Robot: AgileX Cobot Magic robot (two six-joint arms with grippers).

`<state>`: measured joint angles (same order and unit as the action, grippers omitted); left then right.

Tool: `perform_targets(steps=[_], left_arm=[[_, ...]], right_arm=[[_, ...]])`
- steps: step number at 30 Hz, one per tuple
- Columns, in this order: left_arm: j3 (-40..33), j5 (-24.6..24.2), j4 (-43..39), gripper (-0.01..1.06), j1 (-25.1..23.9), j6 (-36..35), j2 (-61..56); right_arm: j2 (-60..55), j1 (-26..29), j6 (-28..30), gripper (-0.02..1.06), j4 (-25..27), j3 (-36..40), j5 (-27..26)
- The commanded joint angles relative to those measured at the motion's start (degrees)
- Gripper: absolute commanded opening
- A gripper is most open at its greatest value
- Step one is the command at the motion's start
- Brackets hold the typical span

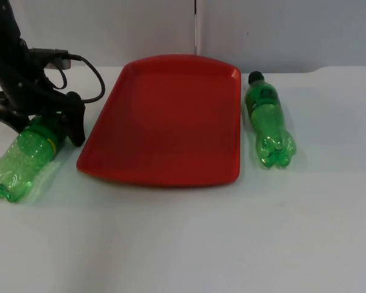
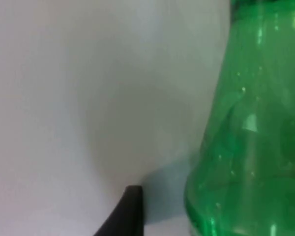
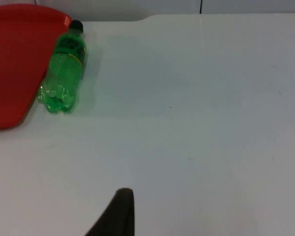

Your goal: Place the bottle upright on the tray.

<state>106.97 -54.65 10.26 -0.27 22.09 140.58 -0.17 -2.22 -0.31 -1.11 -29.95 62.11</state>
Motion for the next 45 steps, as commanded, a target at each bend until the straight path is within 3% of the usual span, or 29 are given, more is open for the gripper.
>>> perform_targets(steps=[1,6,11,12,16,23,30,34,45], left_arm=[[0.07,-0.27,-0.27,0.98,0.16,0.09,0.49],[0.07,-0.21,-0.27,0.88,0.16,-0.02,1.18],[0.07,-0.59,-0.27,0.47,0.16,-0.02,1.07],[0.07,-0.59,-0.27,0.47,0.16,-0.02,1.07],[0.07,-2.06,-0.16,-0.01,0.16,-0.02,-1.04],[0.07,-2.9,2.11,0.0,0.16,-0.26,-7.37],[0.07,-0.38,15.77,0.0,0.16,4.72,-17.99],[0.07,4.44,28.02,0.0,0.16,10.49,-26.79],[-1.25,12.85,31.71,0.0,0.27,11.07,-36.75]], right_arm=[[0.17,0.51,-0.14,1.05,0.08,0.39,-0.35],[0.17,0.51,-0.14,1.05,0.08,0.39,-0.35],[0.17,0.51,-0.14,1.05,0.08,0.39,-0.35],[0.17,0.51,-0.14,1.05,0.08,0.39,-0.35],[0.17,0.51,-0.14,1.05,0.08,0.39,-0.35],[0.17,0.51,-0.14,1.05,0.08,0.39,-0.35],[0.17,0.51,-0.14,1.05,0.08,0.39,-0.35],[0.17,0.51,-0.14,1.05,0.08,0.39,-0.35],[0.17,0.51,-0.14,1.05,0.08,0.39,-0.35]])
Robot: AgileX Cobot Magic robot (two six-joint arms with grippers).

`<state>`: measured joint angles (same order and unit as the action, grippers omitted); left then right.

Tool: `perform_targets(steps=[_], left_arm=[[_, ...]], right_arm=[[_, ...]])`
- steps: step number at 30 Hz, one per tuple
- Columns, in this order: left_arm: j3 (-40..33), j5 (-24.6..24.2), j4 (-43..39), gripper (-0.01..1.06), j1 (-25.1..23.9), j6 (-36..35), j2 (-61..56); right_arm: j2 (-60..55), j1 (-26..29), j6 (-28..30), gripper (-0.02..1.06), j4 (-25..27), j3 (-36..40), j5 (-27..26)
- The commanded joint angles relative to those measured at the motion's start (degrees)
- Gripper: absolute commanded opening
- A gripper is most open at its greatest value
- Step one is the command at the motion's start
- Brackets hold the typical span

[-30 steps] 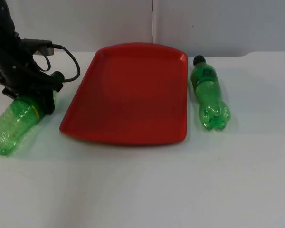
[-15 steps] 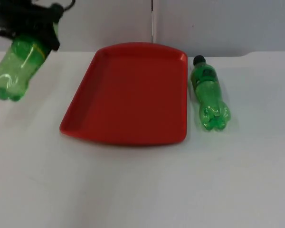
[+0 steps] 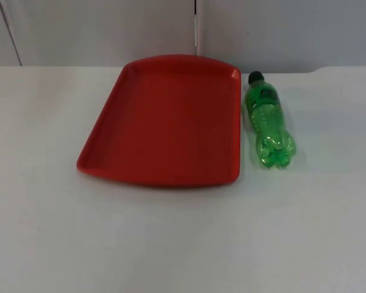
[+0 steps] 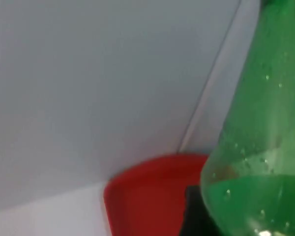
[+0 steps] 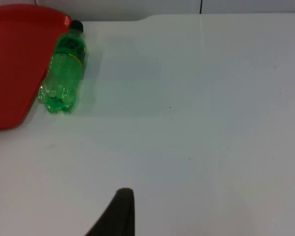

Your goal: Place the bottle upright on the tray.

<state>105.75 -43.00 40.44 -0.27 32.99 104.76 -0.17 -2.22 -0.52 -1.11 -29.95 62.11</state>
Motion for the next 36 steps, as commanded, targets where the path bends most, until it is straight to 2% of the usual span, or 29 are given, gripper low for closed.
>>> perform_targets(steps=[1,5,7,10,13,14,18,19,20,23,25,31,34,36], left_arm=[[-0.96,2.88,2.15,0.0,0.27,0.18,-2.0],[-6.26,10.14,4.96,0.0,0.3,2.68,-5.66],[-7.83,11.96,6.68,0.0,0.3,4.67,-6.56],[-14.12,18.12,17.74,0.0,0.41,15.55,-9.54],[-21.03,22.91,32.84,0.0,0.41,33.65,-11.95],[-21.03,22.91,32.84,0.0,0.41,33.65,-11.95],[-27.3,22.0,57.54,0.0,0.41,59.39,-12.76],[-27.3,22.0,57.54,0.0,0.41,59.39,-12.76],[-28.88,19.69,59.51,0.0,0.41,66.12,-12.76],[-30.04,12.24,59.51,0.0,0.41,75.41,-12.22],[-30.08,9.04,59.51,0.0,0.41,76.79,-11.56],[-30.08,10.22,59.51,0.0,0.41,76.35,-11.46],[-29.85,18.43,59.51,0.0,0.41,71.07,-11.46],[-29.42,27.13,59.51,0.0,0.41,64.62,-11.46]], right_arm=[[0.17,0.51,0.07,1.05,0.08,0.39,-0.35],[0.17,0.51,0.07,1.05,0.08,0.39,-0.35],[0.17,0.51,0.07,1.05,0.08,0.39,-0.35],[0.17,0.51,0.07,1.05,0.08,0.39,-0.35],[0.17,0.51,0.07,1.05,0.08,0.39,-0.35],[0.17,0.51,0.07,1.05,0.08,0.39,-0.35],[0.17,0.51,0.07,1.05,0.08,0.39,-0.35],[0.17,0.51,0.07,1.05,0.08,0.39,-0.35],[0.17,0.51,0.07,1.05,0.08,0.39,-0.35],[0.17,0.51,0.07,1.05,0.08,0.39,-0.35],[0.17,0.51,0.07,1.05,0.08,0.39,-0.35],[0.17,0.51,0.07,1.05,0.08,0.39,-0.35],[0.17,0.51,0.07,1.05,0.08,0.39,-0.35],[0.17,0.51,0.07,1.05,0.08,0.39,-0.35]])
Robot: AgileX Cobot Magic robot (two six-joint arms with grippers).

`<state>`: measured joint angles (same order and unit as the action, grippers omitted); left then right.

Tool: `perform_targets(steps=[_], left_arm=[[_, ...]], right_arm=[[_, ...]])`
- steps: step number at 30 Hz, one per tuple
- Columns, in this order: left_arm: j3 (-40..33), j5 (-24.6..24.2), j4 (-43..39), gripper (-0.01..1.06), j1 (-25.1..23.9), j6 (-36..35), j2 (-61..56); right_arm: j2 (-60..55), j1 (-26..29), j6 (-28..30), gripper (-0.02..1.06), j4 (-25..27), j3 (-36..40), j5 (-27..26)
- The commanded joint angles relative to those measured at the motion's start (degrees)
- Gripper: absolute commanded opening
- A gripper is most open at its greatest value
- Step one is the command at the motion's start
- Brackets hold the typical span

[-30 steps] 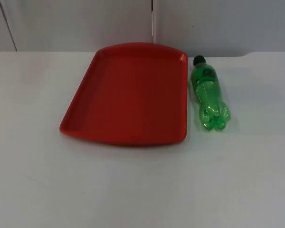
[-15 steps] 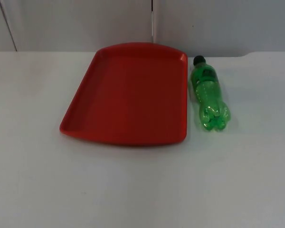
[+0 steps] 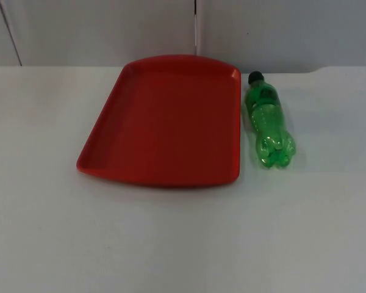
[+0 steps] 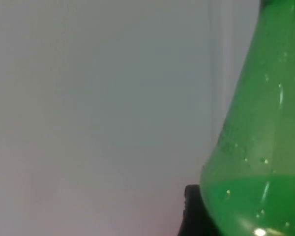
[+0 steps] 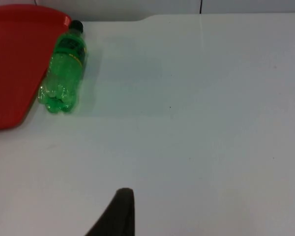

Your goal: Place the bottle upright on the tray.

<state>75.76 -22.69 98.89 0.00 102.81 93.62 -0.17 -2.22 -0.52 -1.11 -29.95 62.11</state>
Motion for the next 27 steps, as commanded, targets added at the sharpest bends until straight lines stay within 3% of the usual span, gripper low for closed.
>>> perform_targets(steps=[1,5,8,12,18,19,22,27], left_arm=[[0.56,6.83,1.06,0.0,0.14,-5.2,-0.32],[1.59,15.96,1.06,0.0,0.14,-14.18,-0.32],[2.52,18.51,1.06,0.0,0.14,-15.22,0.09],[5.58,18.79,1.06,0.0,0.53,-10.15,0.87],[10.84,19.3,1.06,0.0,0.63,-9.31,2.74],[11.59,18.7,1.06,0.0,0.63,-7.9,3.19],[15.41,10.01,-4.27,0.0,0.91,2.96,6.19],[15.42,11.37,-1.78,0.0,4.3,13.52,8.28]], right_arm=[[0.17,0.51,0.07,1.05,0.08,0.39,-0.35],[0.17,0.51,0.07,1.05,0.08,0.39,-0.35],[0.17,0.51,0.07,1.05,0.08,0.39,-0.35],[0.17,0.51,0.07,1.05,0.08,0.39,-0.35],[0.17,0.51,0.07,1.05,0.08,0.39,-0.35],[0.17,0.51,0.07,1.05,0.08,0.39,-0.35],[0.17,0.51,0.07,1.05,0.08,0.39,-0.35],[0.17,0.51,0.07,1.05,0.08,0.39,-0.35]])
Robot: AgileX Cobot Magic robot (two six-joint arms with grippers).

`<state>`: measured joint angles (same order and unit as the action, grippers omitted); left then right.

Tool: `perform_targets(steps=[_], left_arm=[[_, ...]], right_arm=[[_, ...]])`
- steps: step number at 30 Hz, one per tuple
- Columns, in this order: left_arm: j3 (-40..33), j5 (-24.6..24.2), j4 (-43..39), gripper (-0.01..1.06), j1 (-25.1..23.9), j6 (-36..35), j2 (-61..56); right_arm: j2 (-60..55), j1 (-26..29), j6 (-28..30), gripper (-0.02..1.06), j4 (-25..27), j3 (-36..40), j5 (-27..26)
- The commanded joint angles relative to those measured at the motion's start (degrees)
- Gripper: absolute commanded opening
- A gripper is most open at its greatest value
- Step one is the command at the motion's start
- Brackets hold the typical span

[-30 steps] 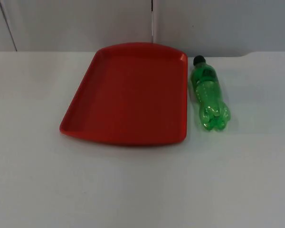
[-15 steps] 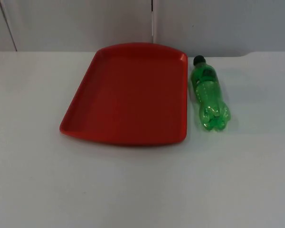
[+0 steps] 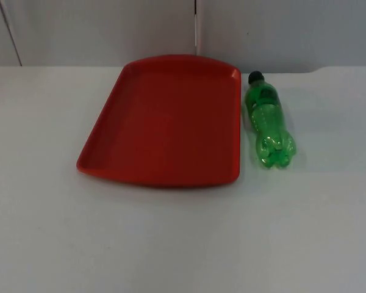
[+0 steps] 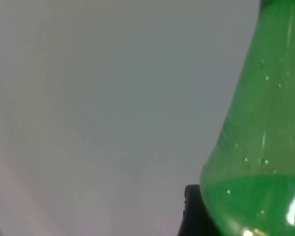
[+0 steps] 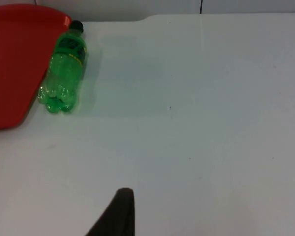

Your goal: Place the bottle upright on the tray.

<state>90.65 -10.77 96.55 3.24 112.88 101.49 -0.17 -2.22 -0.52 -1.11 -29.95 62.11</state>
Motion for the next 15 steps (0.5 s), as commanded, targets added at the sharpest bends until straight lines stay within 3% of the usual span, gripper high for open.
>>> perform_targets(steps=[1,3,7,8,10,13,15], left_arm=[[0.63,1.84,3.4,0.0,2.09,4.17,0.98],[0.93,3.99,3.4,0.0,2.71,1.21,1.71],[3.24,5.31,3.4,0.0,3.28,-21.24,4.9],[3.93,4.81,3.4,0.0,3.28,-23.77,5.62],[4.48,4.54,3.4,0.0,3.71,-22.97,6.28],[5.43,7.55,3.4,0.0,5.58,-10.61,8.32],[5.57,6.49,3.4,0.0,6.33,-5.03,9.5]], right_arm=[[0.17,0.51,0.07,1.05,0.08,0.39,-0.35],[0.17,0.51,0.07,1.05,0.08,0.39,-0.35],[0.17,0.51,0.07,1.05,0.08,0.39,-0.35],[0.17,0.51,0.07,1.05,0.08,0.39,-0.35],[0.17,0.51,0.07,1.05,0.08,0.39,-0.35],[0.17,0.51,0.07,1.05,0.08,0.39,-0.35],[0.17,0.51,0.07,1.05,0.08,0.39,-0.35]])
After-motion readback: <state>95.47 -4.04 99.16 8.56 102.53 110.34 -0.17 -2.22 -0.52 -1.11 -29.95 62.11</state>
